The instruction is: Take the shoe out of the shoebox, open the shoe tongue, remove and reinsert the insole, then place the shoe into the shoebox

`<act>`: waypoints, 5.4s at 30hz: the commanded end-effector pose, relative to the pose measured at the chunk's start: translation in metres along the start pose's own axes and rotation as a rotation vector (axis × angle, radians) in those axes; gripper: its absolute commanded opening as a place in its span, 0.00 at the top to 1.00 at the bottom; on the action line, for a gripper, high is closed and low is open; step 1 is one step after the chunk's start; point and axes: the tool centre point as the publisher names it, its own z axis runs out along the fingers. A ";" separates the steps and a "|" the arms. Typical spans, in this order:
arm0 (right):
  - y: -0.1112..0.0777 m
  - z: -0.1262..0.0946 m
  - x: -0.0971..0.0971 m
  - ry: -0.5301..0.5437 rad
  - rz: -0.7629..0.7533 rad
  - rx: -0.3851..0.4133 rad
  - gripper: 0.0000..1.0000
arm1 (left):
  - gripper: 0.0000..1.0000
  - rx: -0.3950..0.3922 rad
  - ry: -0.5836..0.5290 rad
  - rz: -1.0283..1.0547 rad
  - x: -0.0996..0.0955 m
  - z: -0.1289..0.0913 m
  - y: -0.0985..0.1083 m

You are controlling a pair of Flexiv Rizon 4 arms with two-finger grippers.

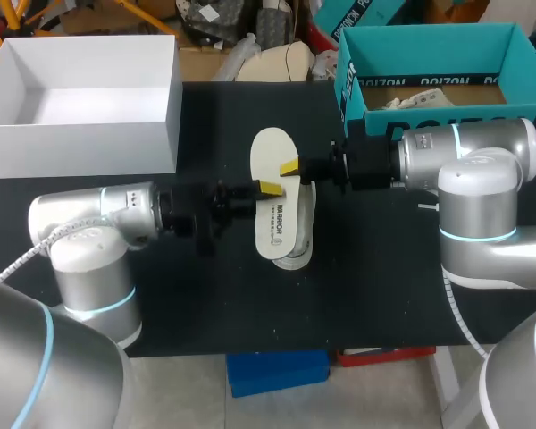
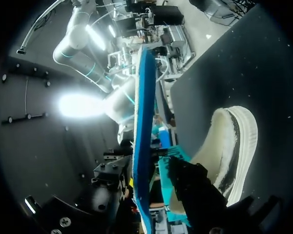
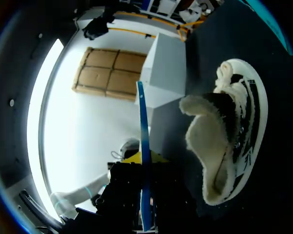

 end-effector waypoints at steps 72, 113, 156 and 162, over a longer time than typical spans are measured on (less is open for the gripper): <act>-0.093 -0.120 0.009 -0.546 -0.077 -0.143 0.00 | 1.00 0.280 0.664 -0.218 0.006 -0.088 -0.112; -0.104 -0.134 0.013 -0.608 -0.064 -0.194 0.00 | 1.00 0.513 0.769 -0.427 0.054 0.000 -0.085; -0.104 -0.134 0.013 -0.608 -0.064 -0.194 0.00 | 0.13 0.348 0.738 -0.380 0.088 0.018 -0.026; -0.104 -0.134 0.013 -0.608 -0.064 -0.194 0.00 | 0.16 0.363 0.744 -0.363 0.072 0.011 -0.040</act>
